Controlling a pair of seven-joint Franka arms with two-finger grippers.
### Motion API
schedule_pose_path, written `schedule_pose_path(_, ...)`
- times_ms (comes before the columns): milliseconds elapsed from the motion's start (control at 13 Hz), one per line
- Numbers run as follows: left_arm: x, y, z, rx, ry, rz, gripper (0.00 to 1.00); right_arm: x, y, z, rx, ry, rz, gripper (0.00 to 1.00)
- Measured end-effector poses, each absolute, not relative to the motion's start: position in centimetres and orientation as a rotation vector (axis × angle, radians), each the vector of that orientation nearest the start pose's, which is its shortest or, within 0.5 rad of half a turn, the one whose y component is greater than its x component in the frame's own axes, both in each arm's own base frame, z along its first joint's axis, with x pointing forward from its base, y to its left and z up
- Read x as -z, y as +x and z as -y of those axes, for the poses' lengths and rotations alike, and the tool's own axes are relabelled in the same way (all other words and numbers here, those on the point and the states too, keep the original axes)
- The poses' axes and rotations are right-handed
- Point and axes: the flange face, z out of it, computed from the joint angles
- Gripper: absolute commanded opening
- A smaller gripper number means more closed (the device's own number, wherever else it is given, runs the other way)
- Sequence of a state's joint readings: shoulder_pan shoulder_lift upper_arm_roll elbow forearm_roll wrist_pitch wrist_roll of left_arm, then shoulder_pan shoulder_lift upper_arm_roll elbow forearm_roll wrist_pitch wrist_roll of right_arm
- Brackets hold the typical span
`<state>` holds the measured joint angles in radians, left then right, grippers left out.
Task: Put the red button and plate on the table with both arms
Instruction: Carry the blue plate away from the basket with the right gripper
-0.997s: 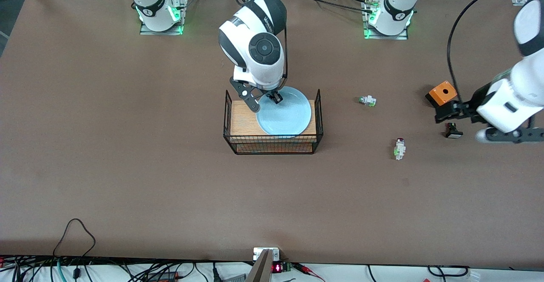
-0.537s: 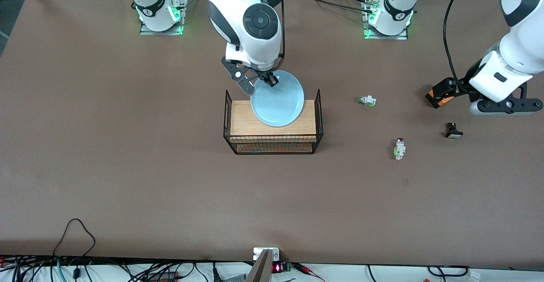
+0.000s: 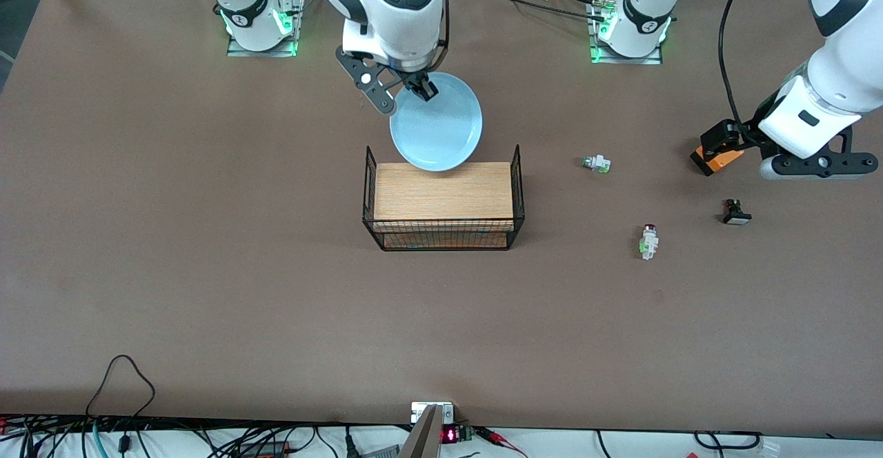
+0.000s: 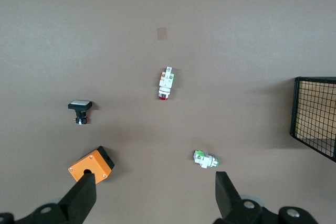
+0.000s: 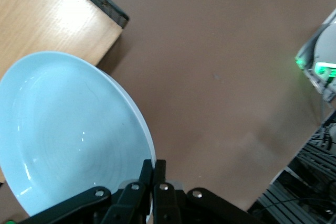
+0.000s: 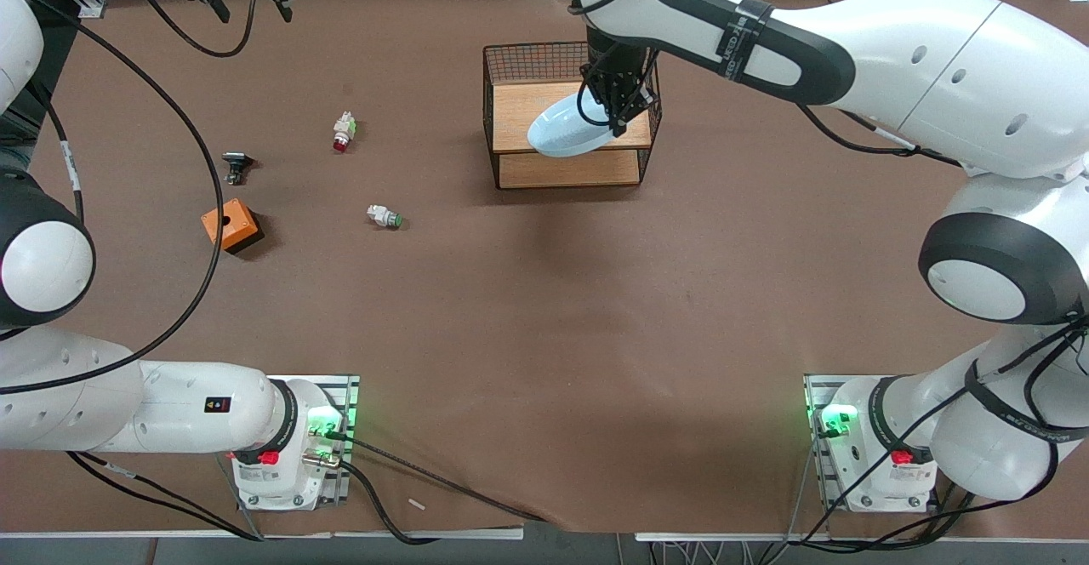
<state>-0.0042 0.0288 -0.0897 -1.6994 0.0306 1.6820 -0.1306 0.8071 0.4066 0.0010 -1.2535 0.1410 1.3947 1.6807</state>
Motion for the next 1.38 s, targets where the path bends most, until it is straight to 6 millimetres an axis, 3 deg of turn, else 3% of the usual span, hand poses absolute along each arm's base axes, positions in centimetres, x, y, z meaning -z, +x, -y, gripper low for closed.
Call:
schedule_pose_path(153, -55.7, 56.4, 5.1, -0.066, -3.107, 0.047, 1.00, -53.0, 42.0, -47.5, -0.329, -3.112, -1.298, 0.00)
schedule_pose_path(383, -56.4, 56.7, 5.4, -0.049, -3.107, 0.037, 1.00, -54.1, 39.6, -47.0, -0.246, -3.343, -1.002, 0.00)
schedule_pose_path(613, -56.3, 56.9, 5.4, -0.058, -3.105, 0.037, 1.00, -55.8, 41.3, -43.8, -0.242, -3.446, -0.699, 0.00)
schedule_pose_path(767, -56.0, 57.0, 5.3, -0.065, -3.104, 0.039, 1.00, -57.4, 44.4, -39.5, -0.290, -3.441, -0.582, 0.00)
schedule_pose_path(920, -56.0, 57.0, 5.3, -0.072, -3.104, 0.039, 1.00, -59.5, 48.0, -33.4, -0.338, -3.411, -0.427, 0.00)
schedule_pose_path(1073, -56.1, 57.0, 5.4, -0.071, -3.104, 0.036, 1.00, -60.5, 51.7, -26.6, -0.380, -3.369, -0.304, 0.00)
schedule_pose_path(1226, -56.2, 57.0, 5.5, -0.067, -3.104, 0.033, 1.00, -59.1, 55.1, -21.5, -0.405, -3.338, -0.210, 0.00)
schedule_pose_path(1380, -56.3, 57.0, 5.7, -0.064, -3.104, 0.029, 1.00, -56.5, 57.9, -18.5, -0.427, -3.323, -0.153, 0.00)
